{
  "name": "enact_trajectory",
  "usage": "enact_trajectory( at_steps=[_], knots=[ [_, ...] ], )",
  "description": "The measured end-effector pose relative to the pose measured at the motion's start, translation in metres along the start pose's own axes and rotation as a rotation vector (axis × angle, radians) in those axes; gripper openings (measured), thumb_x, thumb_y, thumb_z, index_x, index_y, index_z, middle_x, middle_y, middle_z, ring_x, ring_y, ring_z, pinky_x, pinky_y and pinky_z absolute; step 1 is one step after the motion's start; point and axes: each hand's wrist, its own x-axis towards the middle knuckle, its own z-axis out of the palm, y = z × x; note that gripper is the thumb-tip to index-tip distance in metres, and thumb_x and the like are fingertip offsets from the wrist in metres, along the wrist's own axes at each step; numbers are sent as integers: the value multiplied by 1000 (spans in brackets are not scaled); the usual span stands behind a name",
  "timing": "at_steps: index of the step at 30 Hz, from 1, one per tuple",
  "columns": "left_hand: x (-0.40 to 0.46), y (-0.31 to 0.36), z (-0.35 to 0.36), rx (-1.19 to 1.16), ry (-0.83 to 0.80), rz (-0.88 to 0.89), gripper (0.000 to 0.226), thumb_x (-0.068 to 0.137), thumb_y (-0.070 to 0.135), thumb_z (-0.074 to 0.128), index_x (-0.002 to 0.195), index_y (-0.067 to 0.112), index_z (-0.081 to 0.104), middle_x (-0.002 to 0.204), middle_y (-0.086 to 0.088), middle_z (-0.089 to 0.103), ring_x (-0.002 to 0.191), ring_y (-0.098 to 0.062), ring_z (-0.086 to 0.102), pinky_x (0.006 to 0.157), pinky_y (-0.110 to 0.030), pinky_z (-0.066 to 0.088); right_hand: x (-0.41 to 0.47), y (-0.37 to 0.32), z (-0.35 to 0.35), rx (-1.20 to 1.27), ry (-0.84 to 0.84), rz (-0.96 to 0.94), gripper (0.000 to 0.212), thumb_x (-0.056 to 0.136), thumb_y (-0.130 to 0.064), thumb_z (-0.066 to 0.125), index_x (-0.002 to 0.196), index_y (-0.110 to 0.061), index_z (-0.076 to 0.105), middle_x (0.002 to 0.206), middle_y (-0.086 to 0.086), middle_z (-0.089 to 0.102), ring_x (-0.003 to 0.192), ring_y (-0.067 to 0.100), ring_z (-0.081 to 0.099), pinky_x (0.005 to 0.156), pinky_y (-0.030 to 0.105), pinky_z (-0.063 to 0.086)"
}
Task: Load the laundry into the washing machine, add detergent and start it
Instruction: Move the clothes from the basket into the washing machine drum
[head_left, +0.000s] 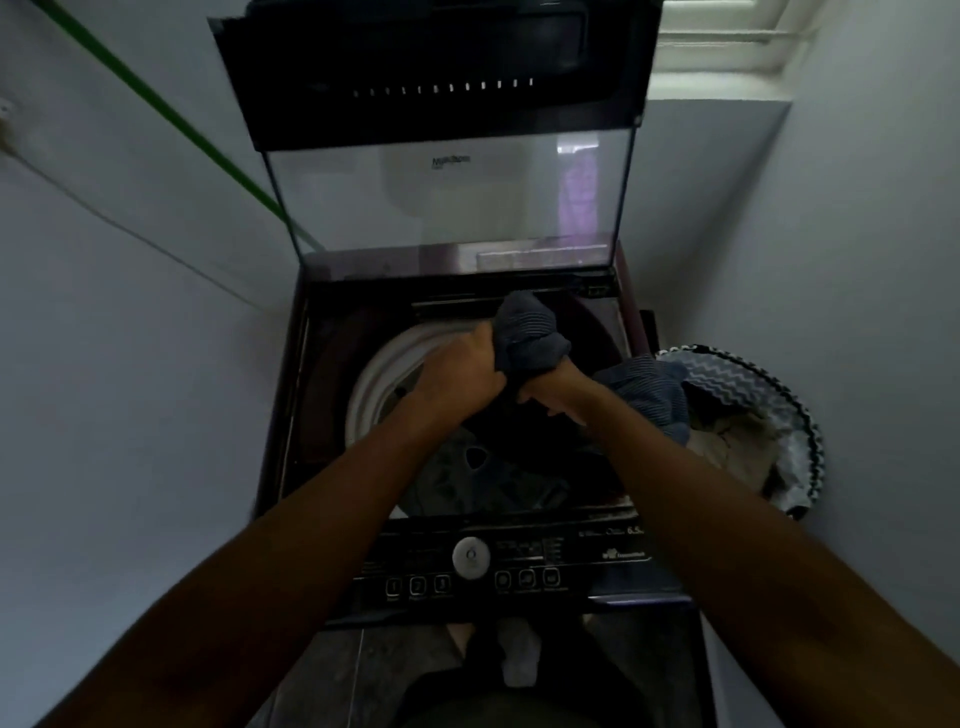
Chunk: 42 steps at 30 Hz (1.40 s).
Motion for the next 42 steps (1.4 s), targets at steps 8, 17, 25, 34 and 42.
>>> enact_trajectory(
  at_steps=[8, 17, 25, 34, 42],
  knots=[
    [26, 74, 34, 53, -138, 206, 23, 87, 29, 59, 106, 26, 71, 106, -3, 73, 98, -24, 66, 85, -37, 54, -7, 36, -83, -307, 413, -310, 52, 76, -3, 67, 127, -6, 60, 119, 17, 62, 111, 32, 58, 91, 32, 44],
    [46, 128, 75, -7, -272, 300, 37, 82, 21, 69, 118, 18, 62, 116, -8, 57, 106, -25, 56, 92, -37, 48, -7, 107, -132, -143, 121, 190, 122, 50, -51, 89, 147, -22, 22, 142, 11, 43, 123, 36, 49, 86, 50, 54],
    [49, 112, 81, -78, -321, 223, 80, 73, 22, 80, 141, 22, 37, 132, -10, 44, 118, -31, 53, 99, -46, 47, 2, 88, -106, -187, 400, 47, 55, 82, -25, 71, 125, -7, 42, 124, 22, 53, 111, 38, 56, 81, 37, 46],
    [39, 64, 54, -119, -81, 161, 82, 78, 12, 75, 146, 17, 28, 126, -15, 45, 101, -32, 57, 83, -47, 53, -1, 15, -71, -227, 302, -481, 36, 69, 3, 64, 103, -6, 66, 105, 13, 70, 100, 29, 64, 79, 32, 49],
    [17, -13, 25, 39, -21, -10, 80, 76, 28, 80, 139, 4, 36, 131, -22, 41, 110, -38, 53, 88, -51, 50, 14, -24, 12, -198, 126, -546, 47, 70, 7, 60, 114, -9, 66, 106, 12, 69, 91, 29, 68, 68, 37, 56]
  ],
)
